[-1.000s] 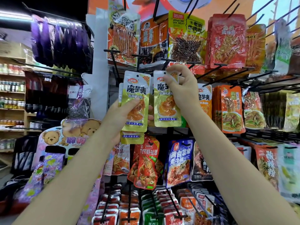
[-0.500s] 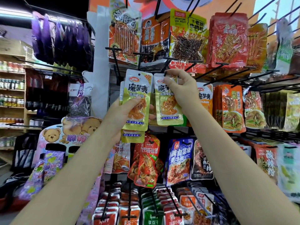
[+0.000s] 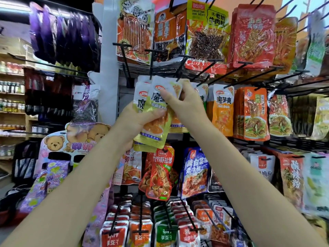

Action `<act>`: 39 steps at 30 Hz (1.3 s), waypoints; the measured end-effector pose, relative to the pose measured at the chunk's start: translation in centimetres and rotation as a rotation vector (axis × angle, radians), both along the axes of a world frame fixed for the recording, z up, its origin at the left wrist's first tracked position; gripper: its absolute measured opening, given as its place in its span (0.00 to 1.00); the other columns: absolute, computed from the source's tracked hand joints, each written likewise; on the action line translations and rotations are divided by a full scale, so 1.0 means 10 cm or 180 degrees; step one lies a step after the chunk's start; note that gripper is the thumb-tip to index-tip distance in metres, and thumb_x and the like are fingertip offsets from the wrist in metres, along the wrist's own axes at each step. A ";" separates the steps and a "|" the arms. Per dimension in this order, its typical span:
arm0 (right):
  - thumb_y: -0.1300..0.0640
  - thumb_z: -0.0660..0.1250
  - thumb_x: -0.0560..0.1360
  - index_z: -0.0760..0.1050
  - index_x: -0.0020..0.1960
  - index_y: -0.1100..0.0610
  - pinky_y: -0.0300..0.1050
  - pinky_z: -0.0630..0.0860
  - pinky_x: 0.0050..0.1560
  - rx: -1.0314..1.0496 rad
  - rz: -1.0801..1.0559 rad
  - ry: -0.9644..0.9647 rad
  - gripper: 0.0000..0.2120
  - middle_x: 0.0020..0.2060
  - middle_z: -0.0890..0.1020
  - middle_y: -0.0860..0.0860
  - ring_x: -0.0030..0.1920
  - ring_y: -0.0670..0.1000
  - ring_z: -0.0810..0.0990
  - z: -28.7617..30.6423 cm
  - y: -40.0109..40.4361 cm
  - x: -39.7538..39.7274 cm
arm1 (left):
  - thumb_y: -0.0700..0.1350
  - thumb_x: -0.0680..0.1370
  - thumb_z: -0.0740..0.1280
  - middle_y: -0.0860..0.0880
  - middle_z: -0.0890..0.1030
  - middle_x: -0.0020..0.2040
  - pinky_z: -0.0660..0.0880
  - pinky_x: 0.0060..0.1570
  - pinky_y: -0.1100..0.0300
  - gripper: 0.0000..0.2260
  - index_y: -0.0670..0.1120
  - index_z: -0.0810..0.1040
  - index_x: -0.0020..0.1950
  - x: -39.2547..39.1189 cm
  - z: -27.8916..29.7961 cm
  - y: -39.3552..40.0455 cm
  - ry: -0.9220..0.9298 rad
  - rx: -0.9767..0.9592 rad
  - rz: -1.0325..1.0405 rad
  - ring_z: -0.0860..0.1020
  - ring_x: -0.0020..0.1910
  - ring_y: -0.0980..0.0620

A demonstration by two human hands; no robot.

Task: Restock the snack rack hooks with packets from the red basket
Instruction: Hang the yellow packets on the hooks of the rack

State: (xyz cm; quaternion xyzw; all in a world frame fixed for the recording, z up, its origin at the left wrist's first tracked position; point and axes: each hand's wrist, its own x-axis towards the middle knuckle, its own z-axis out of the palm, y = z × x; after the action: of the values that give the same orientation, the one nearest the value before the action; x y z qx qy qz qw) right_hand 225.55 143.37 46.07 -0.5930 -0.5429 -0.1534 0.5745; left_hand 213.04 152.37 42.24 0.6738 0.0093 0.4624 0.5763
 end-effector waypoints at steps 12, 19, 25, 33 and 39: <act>0.57 0.74 0.76 0.69 0.54 0.56 0.44 0.61 0.32 0.1112 0.0497 0.0007 0.15 0.27 0.67 0.48 0.28 0.51 0.61 0.25 -0.16 0.26 | 0.49 0.79 0.71 0.45 0.87 0.47 0.82 0.50 0.45 0.10 0.47 0.81 0.58 0.00 0.03 0.02 -0.0118 -0.0644 0.0381 0.85 0.46 0.43; 0.61 0.72 0.77 0.79 0.58 0.60 0.30 0.70 0.40 0.0888 0.0560 -0.0020 0.11 0.27 0.75 0.33 0.27 0.37 0.70 0.35 -0.09 0.32 | 0.46 0.80 0.70 0.50 0.86 0.37 0.81 0.42 0.50 0.03 0.50 0.78 0.51 0.02 0.02 0.04 -0.0313 -0.0764 0.0192 0.84 0.35 0.49; 0.60 0.74 0.76 0.80 0.58 0.57 0.37 0.74 0.49 0.0640 0.0464 0.0119 0.11 0.39 0.82 0.38 0.36 0.36 0.76 0.39 -0.02 0.36 | 0.46 0.81 0.66 0.42 0.85 0.42 0.80 0.38 0.53 0.12 0.38 0.78 0.58 0.03 0.03 0.04 -0.0413 -0.0784 0.0117 0.82 0.35 0.46; 0.52 0.71 0.78 0.79 0.59 0.52 0.31 0.68 0.39 0.0831 -0.1172 -0.0715 0.11 0.45 0.76 0.48 0.43 0.45 0.72 0.22 -0.12 0.36 | 0.45 0.83 0.64 0.43 0.86 0.44 0.82 0.42 0.50 0.08 0.42 0.80 0.57 0.03 0.02 0.00 -0.0536 -0.0666 0.0247 0.84 0.40 0.44; 0.44 0.66 0.80 0.80 0.45 0.61 0.43 0.72 0.35 0.0451 0.0273 0.0051 0.19 0.36 0.78 0.59 0.35 0.46 0.76 0.18 -0.20 0.11 | 0.41 0.78 0.71 0.47 0.86 0.38 0.83 0.37 0.54 0.04 0.44 0.82 0.44 0.06 0.07 -0.13 -0.0471 -0.0430 0.0207 0.85 0.35 0.50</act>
State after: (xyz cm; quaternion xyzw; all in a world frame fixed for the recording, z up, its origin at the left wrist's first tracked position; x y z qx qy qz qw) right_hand 226.63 141.38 47.84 -0.5283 -0.5509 -0.1620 0.6254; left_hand 213.65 151.12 42.99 0.5967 0.0197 0.5277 0.6043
